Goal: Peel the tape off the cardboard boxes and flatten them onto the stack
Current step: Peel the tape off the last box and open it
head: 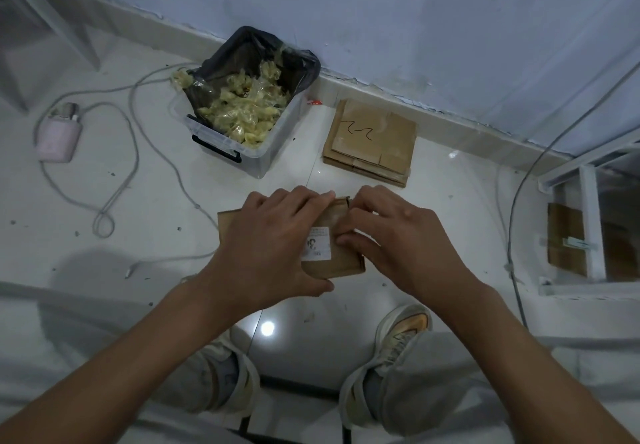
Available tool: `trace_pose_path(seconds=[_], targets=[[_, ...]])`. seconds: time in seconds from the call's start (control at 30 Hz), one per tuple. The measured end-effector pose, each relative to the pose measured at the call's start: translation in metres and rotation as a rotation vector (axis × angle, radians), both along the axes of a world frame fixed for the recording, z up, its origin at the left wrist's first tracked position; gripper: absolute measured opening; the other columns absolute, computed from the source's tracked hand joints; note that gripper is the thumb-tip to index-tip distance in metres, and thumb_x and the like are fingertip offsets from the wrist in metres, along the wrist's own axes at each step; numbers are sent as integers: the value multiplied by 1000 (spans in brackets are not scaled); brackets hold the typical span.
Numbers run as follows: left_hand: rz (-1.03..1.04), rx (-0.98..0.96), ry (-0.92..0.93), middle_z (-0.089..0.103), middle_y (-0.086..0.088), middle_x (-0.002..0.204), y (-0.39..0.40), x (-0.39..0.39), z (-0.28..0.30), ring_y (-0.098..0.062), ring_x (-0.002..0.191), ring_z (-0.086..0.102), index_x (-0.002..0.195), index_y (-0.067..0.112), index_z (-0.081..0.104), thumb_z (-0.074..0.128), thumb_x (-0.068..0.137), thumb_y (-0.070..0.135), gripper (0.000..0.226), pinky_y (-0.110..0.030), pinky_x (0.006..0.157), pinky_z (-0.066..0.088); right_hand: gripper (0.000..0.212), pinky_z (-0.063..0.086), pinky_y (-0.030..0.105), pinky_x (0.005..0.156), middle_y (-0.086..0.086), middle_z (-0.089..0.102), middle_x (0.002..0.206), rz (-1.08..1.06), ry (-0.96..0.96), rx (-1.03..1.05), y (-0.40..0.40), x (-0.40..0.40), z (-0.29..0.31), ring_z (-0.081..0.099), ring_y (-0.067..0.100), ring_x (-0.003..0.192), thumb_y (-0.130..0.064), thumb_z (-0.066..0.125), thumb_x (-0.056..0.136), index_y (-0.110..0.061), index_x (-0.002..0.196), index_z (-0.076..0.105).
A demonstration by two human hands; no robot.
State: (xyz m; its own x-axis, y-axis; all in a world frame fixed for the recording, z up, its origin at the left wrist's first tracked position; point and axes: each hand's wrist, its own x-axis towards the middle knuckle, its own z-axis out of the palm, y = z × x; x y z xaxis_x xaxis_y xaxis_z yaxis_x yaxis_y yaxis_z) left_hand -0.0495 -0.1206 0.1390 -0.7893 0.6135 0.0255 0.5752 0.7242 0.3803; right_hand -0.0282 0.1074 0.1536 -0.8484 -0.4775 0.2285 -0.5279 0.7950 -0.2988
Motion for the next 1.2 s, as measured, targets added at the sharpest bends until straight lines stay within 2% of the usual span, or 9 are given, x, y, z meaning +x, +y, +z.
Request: trace_pose_path(seconds=[0.23, 0.37, 0.47, 0.67, 0.8, 0.93, 1.03, 1.1, 1.2], targets=[[-54, -51, -89, 52, 7, 139, -4, -4, 1, -15, 115, 54, 155, 26, 36, 60, 60, 86, 115, -41, 95, 43, 25, 57, 36, 54, -4, 61, 105, 11, -67, 9, 1, 0, -4, 54, 6, 83, -37, 51, 103, -20, 105, 69], [-83, -80, -65, 53, 7, 139, -4, -7, 0, -15, 114, 55, 155, 25, 37, 58, 60, 87, 115, -41, 94, 44, 7, 54, 32, 53, -3, 65, 104, 101, 5, 114, 7, 0, 1, 61, 13, 82, -20, 70, 96, -20, 102, 73], [-106, -99, -51, 55, 6, 138, -5, -6, -3, -16, 113, 57, 153, 25, 39, 56, 60, 87, 113, -41, 93, 45, 20, 41, 25, 51, 1, 64, 101, 139, 34, 188, -1, 4, -5, 58, 15, 79, -10, 78, 89, -17, 104, 67], [-133, -127, -136, 55, 9, 138, -9, -7, -7, -12, 113, 56, 153, 29, 38, 59, 61, 88, 110, -35, 94, 40, 17, 29, 23, 56, 3, 57, 98, 133, -11, 193, -10, 8, -17, 51, 14, 77, -10, 73, 93, -13, 104, 60], [-165, -128, -91, 55, 9, 139, -7, -8, -6, -14, 114, 56, 153, 29, 37, 60, 62, 87, 110, -38, 96, 44, 15, 34, 26, 52, 3, 53, 96, 79, -77, 191, -9, 9, -22, 47, 14, 75, -7, 67, 92, -13, 101, 56], [-213, -228, -120, 45, 10, 148, -12, -7, -2, -13, 122, 49, 159, 30, 25, 63, 67, 85, 113, -35, 101, 41, 19, 39, 31, 56, 1, 45, 91, -147, -125, 74, -19, 8, -18, 39, 15, 68, 1, 56, 87, -14, 97, 50], [-252, -332, -66, 49, 9, 147, -18, -1, -11, -16, 121, 50, 157, 31, 30, 65, 65, 86, 112, -37, 99, 41, 11, 46, 32, 60, -10, 45, 93, -350, -117, -142, -1, -9, 1, 47, 9, 70, -20, 40, 105, -21, 100, 50], [-211, -337, -105, 45, 10, 150, -17, -8, -11, -15, 125, 47, 158, 32, 27, 65, 67, 86, 113, -37, 103, 38, 29, 52, 33, 66, -13, 53, 102, -263, -151, -173, 10, -10, 8, 55, 6, 79, -42, 39, 110, -23, 108, 61], [-157, -285, -123, 44, 11, 149, -16, -20, -4, -14, 126, 46, 158, 33, 26, 57, 64, 90, 115, -37, 102, 37, 31, 58, 35, 66, -10, 60, 110, -82, -211, -32, 1, 5, -4, 61, 8, 88, -46, 51, 103, -28, 121, 68]])
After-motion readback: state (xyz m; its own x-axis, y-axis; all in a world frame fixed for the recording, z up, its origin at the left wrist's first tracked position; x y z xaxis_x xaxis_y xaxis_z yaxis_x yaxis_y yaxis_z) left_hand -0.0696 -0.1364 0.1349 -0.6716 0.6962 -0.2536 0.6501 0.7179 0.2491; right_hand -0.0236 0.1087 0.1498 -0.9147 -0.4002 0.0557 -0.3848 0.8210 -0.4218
